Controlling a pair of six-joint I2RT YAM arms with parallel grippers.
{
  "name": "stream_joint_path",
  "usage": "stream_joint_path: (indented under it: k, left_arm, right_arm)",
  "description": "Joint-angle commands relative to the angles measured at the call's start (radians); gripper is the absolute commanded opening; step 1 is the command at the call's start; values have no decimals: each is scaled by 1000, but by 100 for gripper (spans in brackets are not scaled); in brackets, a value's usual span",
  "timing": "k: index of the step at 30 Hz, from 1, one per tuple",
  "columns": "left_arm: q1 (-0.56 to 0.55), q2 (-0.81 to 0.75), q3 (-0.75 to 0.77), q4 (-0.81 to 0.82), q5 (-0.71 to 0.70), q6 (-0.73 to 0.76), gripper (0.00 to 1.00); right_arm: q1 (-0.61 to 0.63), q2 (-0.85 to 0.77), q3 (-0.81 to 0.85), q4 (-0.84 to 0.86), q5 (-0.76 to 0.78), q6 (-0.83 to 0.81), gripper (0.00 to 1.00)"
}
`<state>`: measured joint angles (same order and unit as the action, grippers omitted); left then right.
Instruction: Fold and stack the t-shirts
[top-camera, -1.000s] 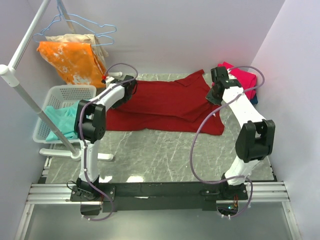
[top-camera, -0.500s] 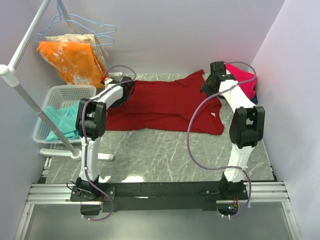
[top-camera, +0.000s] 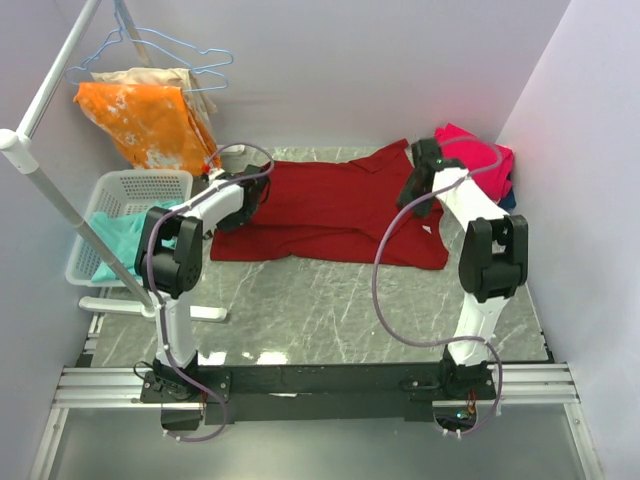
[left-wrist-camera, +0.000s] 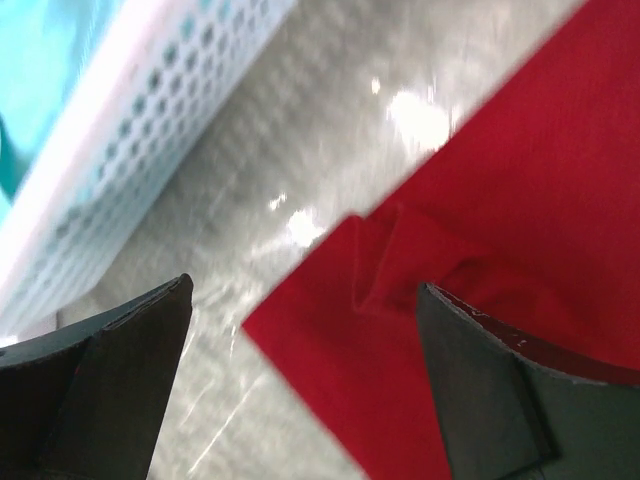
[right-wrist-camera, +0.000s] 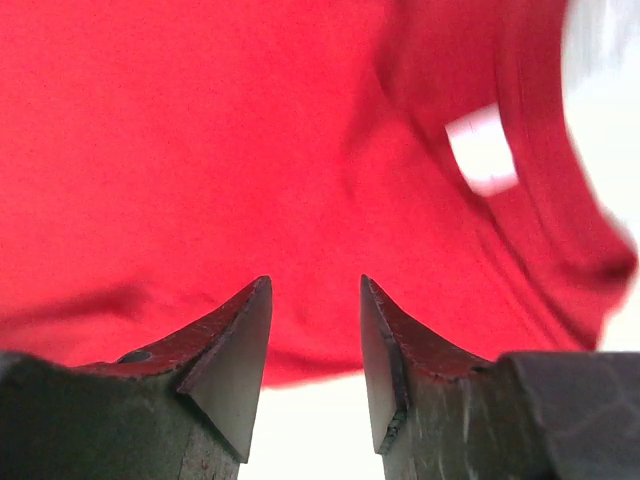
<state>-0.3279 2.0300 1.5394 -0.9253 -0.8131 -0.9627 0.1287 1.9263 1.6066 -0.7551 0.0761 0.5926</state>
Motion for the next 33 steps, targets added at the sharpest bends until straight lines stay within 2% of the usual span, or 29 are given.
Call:
stream_joint_path:
  k: [1, 8, 12, 15, 20, 28, 33]
  left_arm:
    - [-57, -93, -80, -18, 22, -27, 98]
    - [-69, -146, -153, -59, 0, -108, 99]
    - [-66, -200, -205, 5, 28, -77, 99]
    - [-65, -168, -208, -1, 49, -80, 99]
    - [-63, -129, -245, 11, 81, -76, 99]
    - [-63, -62, -283, -43, 37, -73, 99]
    - [-49, -45, -272, -52, 58, -51, 99]
  right_arm:
    - [22, -170, -158, -59, 53, -19, 48]
    - [22, -251, -292, -64, 66, -50, 49]
    - [22, -257, -344, -62, 79, -59, 49]
    - [20, -240, -367, -56, 62, -66, 49]
    - [20, -194, -366, -67, 54, -74, 49]
    - [14, -78, -337, -85, 79, -102, 49]
    - [-1, -29, -300, -95, 90, -106, 49]
